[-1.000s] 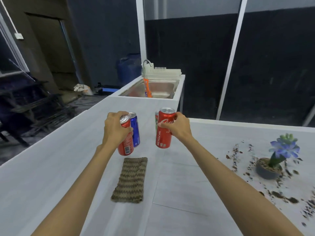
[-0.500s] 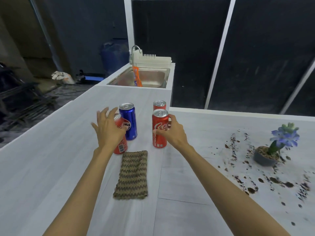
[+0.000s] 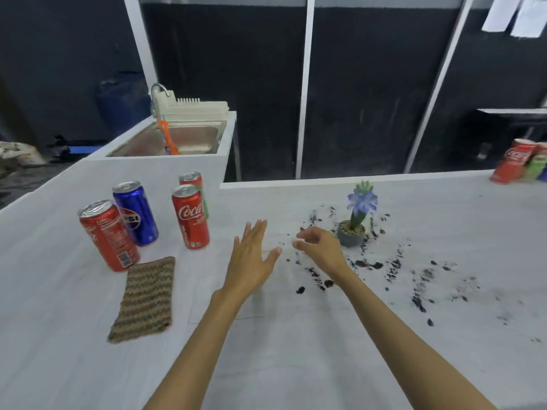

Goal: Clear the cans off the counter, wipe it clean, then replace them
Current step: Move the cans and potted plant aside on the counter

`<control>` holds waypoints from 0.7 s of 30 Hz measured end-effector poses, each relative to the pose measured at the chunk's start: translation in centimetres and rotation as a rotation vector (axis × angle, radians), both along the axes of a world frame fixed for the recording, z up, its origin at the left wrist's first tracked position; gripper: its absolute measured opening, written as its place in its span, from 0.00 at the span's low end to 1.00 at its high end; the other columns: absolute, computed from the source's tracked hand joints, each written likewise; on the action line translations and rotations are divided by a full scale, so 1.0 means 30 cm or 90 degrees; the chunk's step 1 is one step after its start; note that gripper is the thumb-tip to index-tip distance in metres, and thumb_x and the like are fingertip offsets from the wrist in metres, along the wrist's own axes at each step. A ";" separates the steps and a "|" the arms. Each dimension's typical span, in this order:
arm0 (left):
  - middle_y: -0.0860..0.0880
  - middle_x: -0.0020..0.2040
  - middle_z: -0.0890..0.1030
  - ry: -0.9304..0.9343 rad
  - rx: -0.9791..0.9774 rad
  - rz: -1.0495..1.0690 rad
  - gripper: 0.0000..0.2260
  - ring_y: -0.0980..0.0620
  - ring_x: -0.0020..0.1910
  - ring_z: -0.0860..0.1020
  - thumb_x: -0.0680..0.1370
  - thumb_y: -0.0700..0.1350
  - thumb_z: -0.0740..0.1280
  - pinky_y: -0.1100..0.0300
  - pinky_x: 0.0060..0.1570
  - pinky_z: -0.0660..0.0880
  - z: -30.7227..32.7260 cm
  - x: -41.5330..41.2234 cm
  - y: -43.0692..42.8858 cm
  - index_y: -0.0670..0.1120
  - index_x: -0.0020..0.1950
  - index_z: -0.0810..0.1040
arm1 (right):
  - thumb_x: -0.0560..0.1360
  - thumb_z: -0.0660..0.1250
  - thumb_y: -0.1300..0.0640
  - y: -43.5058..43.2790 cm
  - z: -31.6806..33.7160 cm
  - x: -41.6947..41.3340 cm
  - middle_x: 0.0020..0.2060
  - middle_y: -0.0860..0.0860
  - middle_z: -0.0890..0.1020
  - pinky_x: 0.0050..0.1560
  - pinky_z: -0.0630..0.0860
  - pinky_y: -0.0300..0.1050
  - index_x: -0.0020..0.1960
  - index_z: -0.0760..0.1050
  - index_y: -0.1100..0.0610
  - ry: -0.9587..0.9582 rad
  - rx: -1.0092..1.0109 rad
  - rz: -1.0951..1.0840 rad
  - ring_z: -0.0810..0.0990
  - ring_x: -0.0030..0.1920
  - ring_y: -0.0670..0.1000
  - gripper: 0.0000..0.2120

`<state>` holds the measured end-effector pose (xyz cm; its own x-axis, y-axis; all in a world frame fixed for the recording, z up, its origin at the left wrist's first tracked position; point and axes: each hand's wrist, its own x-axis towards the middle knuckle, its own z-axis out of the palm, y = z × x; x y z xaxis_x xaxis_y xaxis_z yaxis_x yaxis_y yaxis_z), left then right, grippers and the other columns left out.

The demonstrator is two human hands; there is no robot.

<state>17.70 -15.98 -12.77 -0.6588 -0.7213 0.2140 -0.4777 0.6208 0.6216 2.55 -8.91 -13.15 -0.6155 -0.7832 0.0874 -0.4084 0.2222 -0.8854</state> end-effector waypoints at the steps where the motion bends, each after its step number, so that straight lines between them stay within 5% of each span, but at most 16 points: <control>1: 0.51 0.77 0.49 -0.009 0.002 -0.015 0.29 0.54 0.76 0.43 0.79 0.54 0.56 0.56 0.73 0.39 -0.012 -0.039 0.026 0.49 0.76 0.48 | 0.71 0.71 0.55 0.052 -0.006 -0.042 0.44 0.52 0.82 0.38 0.71 0.25 0.48 0.79 0.59 -0.012 -0.013 -0.034 0.79 0.44 0.47 0.09; 3: 0.52 0.77 0.47 -0.036 -0.001 -0.030 0.29 0.55 0.76 0.41 0.80 0.56 0.53 0.56 0.72 0.38 -0.036 -0.109 0.071 0.49 0.76 0.46 | 0.70 0.72 0.54 0.142 -0.020 -0.122 0.39 0.52 0.81 0.32 0.70 0.24 0.43 0.79 0.59 -0.026 -0.032 -0.108 0.79 0.40 0.47 0.08; 6: 0.52 0.77 0.44 -0.100 -0.015 -0.029 0.27 0.55 0.75 0.39 0.81 0.56 0.48 0.55 0.72 0.36 -0.074 -0.184 0.117 0.49 0.76 0.45 | 0.67 0.75 0.51 0.222 -0.042 -0.227 0.40 0.52 0.78 0.36 0.69 0.34 0.46 0.75 0.60 -0.003 -0.054 -0.218 0.79 0.46 0.53 0.15; 13: 0.51 0.77 0.42 -0.178 -0.072 -0.005 0.25 0.54 0.75 0.38 0.82 0.54 0.44 0.56 0.72 0.35 -0.113 -0.263 0.138 0.47 0.76 0.43 | 0.64 0.77 0.49 0.164 -0.061 -0.362 0.69 0.57 0.65 0.62 0.68 0.47 0.72 0.57 0.61 0.008 0.015 -0.120 0.67 0.67 0.57 0.45; 15: 0.50 0.77 0.42 -0.187 -0.079 0.006 0.25 0.54 0.75 0.38 0.82 0.53 0.45 0.57 0.72 0.35 -0.114 -0.273 0.134 0.47 0.76 0.43 | 0.64 0.77 0.50 0.131 -0.071 -0.374 0.68 0.57 0.67 0.62 0.69 0.47 0.71 0.59 0.61 0.005 0.009 -0.081 0.70 0.65 0.56 0.44; 18: 0.49 0.77 0.42 -0.193 -0.069 0.025 0.25 0.53 0.75 0.38 0.82 0.53 0.45 0.57 0.72 0.36 -0.111 -0.269 0.127 0.46 0.76 0.43 | 0.65 0.77 0.54 0.099 -0.081 -0.384 0.58 0.57 0.77 0.47 0.70 0.40 0.63 0.69 0.61 0.038 0.002 -0.059 0.75 0.51 0.51 0.31; 21: 0.49 0.77 0.42 -0.200 -0.060 0.052 0.26 0.53 0.75 0.38 0.82 0.54 0.45 0.57 0.72 0.35 -0.111 -0.218 0.119 0.45 0.76 0.43 | 0.67 0.75 0.57 0.088 -0.081 -0.382 0.53 0.58 0.79 0.44 0.69 0.41 0.60 0.71 0.62 0.052 -0.008 -0.088 0.77 0.51 0.55 0.25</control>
